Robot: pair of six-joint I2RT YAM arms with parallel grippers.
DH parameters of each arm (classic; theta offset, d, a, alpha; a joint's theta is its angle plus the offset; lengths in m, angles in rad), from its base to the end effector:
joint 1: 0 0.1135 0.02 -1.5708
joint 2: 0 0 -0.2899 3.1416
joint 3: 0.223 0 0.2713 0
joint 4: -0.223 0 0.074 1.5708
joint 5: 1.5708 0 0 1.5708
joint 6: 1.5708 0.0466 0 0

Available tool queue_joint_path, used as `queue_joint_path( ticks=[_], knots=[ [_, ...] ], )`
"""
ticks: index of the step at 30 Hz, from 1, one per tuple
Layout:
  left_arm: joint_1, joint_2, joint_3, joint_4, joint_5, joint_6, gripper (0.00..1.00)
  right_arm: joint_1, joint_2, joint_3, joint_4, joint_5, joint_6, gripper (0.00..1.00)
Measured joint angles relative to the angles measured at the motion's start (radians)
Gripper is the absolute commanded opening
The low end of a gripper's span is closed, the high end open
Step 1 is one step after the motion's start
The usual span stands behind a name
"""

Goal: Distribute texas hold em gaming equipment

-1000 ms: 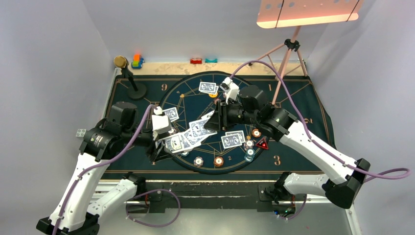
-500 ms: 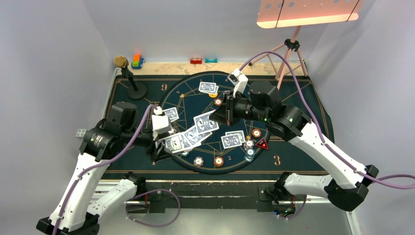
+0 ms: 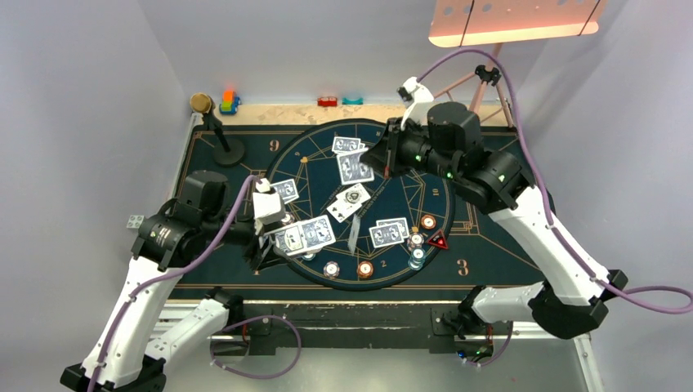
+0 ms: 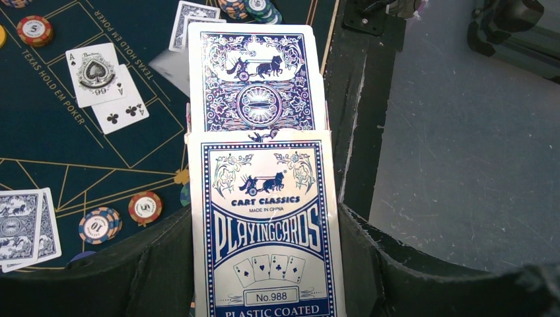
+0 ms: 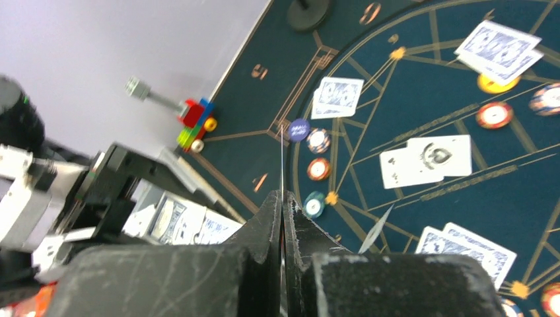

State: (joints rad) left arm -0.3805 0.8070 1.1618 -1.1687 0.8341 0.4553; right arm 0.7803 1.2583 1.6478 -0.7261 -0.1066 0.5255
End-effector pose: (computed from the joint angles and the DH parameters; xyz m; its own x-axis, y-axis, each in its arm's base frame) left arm 0.0977 -0.0763 0.3945 -0.2888 0.4337 -0.8535 0.9450 0.2719 -0.1817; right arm 0.1859 0.1910 0.5056 -0.5898 0.1181 -0.7989 -0.5491 0.6668 0.5039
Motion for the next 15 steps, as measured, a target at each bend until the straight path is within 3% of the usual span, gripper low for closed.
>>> queue_joint_path(
  ticks=[7, 15],
  knots=[
    [0.000, -0.014, 0.000, -0.001, 0.000, 0.000, 0.00, -0.035, 0.080, 0.146, -0.074, 0.160, -0.083, 0.00],
    [0.000, -0.035, 0.000, -0.016, 0.011, 0.000, 0.00, 0.024, 0.369, 0.080, -0.119, 0.456, -0.161, 0.00]
  ],
)
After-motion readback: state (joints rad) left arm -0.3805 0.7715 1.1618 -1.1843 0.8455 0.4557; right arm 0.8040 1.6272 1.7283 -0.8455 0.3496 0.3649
